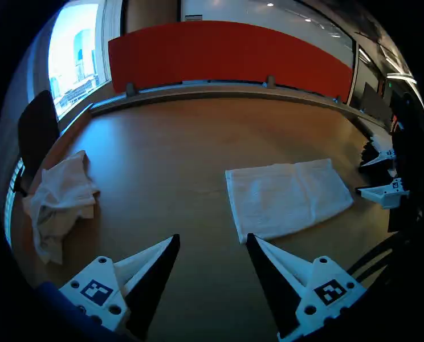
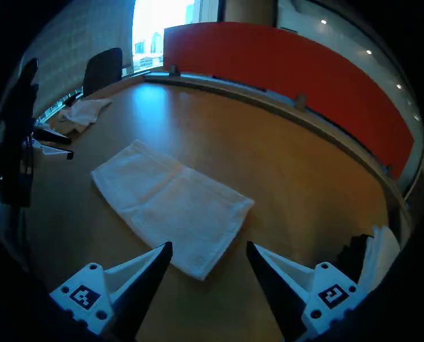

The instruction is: Fold towel

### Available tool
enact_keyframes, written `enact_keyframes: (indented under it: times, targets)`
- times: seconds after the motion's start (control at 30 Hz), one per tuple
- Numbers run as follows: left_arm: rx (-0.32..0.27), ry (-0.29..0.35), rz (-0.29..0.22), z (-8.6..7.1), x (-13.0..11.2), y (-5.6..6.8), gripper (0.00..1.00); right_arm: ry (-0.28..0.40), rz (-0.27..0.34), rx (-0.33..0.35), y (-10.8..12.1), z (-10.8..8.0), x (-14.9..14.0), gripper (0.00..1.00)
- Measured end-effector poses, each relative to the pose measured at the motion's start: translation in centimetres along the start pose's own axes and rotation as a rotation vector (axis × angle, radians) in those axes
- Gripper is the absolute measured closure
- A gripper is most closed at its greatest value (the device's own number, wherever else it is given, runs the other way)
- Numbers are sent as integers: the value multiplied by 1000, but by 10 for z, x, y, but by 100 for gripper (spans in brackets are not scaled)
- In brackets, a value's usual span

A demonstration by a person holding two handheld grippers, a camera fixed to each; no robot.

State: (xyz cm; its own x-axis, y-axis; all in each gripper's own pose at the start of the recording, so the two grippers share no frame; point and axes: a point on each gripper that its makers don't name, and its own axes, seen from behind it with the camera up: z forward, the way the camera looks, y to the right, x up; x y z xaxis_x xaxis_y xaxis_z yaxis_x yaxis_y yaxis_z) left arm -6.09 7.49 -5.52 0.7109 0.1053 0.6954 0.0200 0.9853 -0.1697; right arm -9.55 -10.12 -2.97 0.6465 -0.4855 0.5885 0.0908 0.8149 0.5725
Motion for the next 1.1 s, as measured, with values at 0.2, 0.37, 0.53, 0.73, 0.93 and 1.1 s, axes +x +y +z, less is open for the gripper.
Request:
enact_keyframes:
  times: [0.2,0.37,0.53,0.73,0.93,1.1]
  targets:
    - [16,1,-17,-10,-7,-6,14,-11,-18,25,-4,4,-3,0]
    - [29,-7,-28,-17,-16,-10,14,-35,-31,41,-7,7,-15,0]
    - [39,-13,-53,-25,-27,-16,14,-69,-33,66,-12,10,-34,1]
    - [49,-18,-78,-33,-37,-22,13,-97,-22,77,-10,11,-48,10]
    - [55,-25,-87,-37,-42,-26,14,-106,-22,87,-9,11,-51,19]
    - [53,-27,-93,-39,-45,-25,14,-118,-21,102,-10,12,-53,38]
